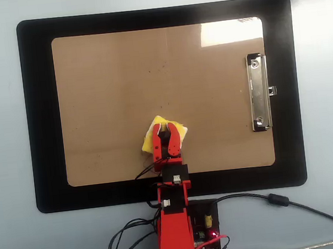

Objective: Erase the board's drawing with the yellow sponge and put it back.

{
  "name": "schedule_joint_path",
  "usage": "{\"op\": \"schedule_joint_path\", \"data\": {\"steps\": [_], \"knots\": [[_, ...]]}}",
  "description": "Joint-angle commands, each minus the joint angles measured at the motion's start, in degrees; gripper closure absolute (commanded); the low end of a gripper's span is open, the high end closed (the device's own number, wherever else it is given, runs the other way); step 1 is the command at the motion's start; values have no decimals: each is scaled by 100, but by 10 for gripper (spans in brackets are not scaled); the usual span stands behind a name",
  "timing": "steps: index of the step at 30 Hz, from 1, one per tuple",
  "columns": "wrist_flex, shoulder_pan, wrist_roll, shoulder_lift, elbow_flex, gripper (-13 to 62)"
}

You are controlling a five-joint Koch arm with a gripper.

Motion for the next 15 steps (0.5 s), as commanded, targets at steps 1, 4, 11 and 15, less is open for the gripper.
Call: {"op": "schedule_joint_path", "data": {"steps": [1, 4, 11, 15], "knots": [[-149, -44, -70, -466, -598, 574], [-158, 0, -70, -1406, -1494, 574], [-70, 123, -53, -1898, -2136, 574], [606, -114, -53, -729, -2074, 574]]}}
